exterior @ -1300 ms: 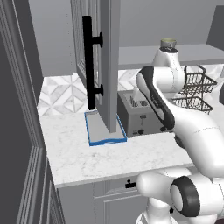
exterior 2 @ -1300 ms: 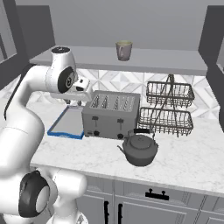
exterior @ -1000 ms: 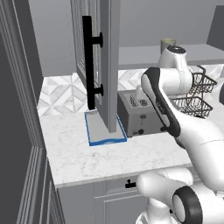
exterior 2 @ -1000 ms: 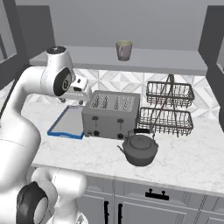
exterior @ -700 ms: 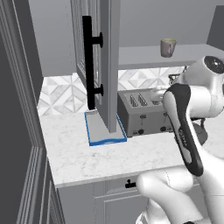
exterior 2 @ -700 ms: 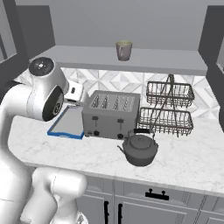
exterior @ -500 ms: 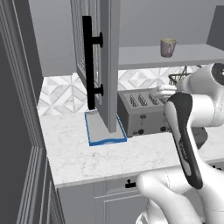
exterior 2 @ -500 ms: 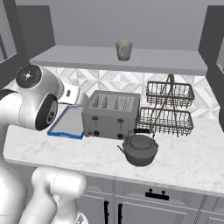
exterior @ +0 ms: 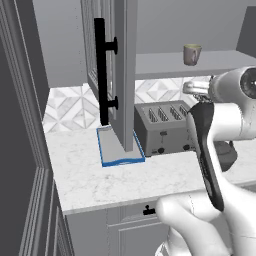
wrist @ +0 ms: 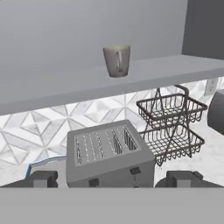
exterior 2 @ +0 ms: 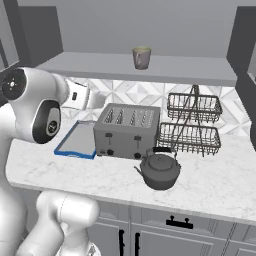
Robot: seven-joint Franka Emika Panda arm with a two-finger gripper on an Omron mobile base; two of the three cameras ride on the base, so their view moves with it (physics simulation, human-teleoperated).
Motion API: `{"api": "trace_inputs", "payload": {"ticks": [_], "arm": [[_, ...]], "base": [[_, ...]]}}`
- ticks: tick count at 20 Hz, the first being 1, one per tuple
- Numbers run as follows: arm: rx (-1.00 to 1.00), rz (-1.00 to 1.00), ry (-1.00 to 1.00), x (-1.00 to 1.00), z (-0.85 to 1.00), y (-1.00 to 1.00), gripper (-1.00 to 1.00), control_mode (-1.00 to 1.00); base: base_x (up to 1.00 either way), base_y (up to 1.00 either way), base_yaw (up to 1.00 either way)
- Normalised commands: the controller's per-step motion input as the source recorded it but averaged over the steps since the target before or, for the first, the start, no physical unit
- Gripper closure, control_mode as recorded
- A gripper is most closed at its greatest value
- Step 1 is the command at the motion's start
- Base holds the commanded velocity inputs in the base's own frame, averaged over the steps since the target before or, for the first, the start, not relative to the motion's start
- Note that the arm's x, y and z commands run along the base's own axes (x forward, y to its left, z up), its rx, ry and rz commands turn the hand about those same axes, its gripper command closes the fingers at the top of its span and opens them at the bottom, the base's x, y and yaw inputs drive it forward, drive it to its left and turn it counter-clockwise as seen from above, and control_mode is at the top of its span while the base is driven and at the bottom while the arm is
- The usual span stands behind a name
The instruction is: Pick the kettle from the counter and place it on the tray. Then pick the mug from the cabinet and place it on the tray. Then close the cabinet doors.
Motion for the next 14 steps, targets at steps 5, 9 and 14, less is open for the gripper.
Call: {"api": "trace_inputs", "payload": {"ticks": [5,9,14], "arm": [[0.0,0.0,-0.13,0.01,0.36,-0.44,-1.0,-1.0],[0.0,0.0,-0.09,0.26,0.2,-0.36,-1.0,-1.0],[0.0,0.0,-0.1,0.35,0.12,-0.33,-1.0,-1.0]], "base": [[0.0,0.0,0.0],[0.0,0.0,0.0],[0.0,0.0,0.0]]}}
